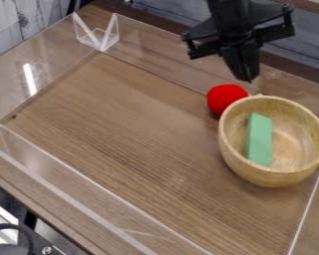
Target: Remove the green block from the brown bowl and put it on the table
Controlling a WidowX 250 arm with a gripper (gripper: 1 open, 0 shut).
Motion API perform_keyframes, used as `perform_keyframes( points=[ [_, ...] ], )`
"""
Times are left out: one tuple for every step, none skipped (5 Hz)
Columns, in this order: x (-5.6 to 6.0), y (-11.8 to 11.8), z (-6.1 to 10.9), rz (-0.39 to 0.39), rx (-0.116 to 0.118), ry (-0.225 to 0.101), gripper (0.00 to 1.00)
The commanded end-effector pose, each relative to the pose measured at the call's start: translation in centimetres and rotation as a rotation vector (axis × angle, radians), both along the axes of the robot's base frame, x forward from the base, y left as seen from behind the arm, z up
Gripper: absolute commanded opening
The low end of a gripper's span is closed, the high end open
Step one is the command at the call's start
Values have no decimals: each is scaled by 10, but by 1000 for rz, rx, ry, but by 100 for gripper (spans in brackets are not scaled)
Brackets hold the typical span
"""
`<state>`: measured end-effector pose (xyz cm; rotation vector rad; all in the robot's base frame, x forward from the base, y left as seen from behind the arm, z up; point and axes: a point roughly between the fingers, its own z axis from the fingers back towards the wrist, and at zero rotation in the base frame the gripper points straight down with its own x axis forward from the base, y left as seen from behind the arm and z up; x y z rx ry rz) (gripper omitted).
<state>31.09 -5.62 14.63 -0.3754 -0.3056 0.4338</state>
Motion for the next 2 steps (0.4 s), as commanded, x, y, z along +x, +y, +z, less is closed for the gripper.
perform_keyframes(
  points=[
    [-6, -16, 7, 4, 19, -26, 0],
    [-9, -45, -6, -20, 38, -7, 0]
  ],
)
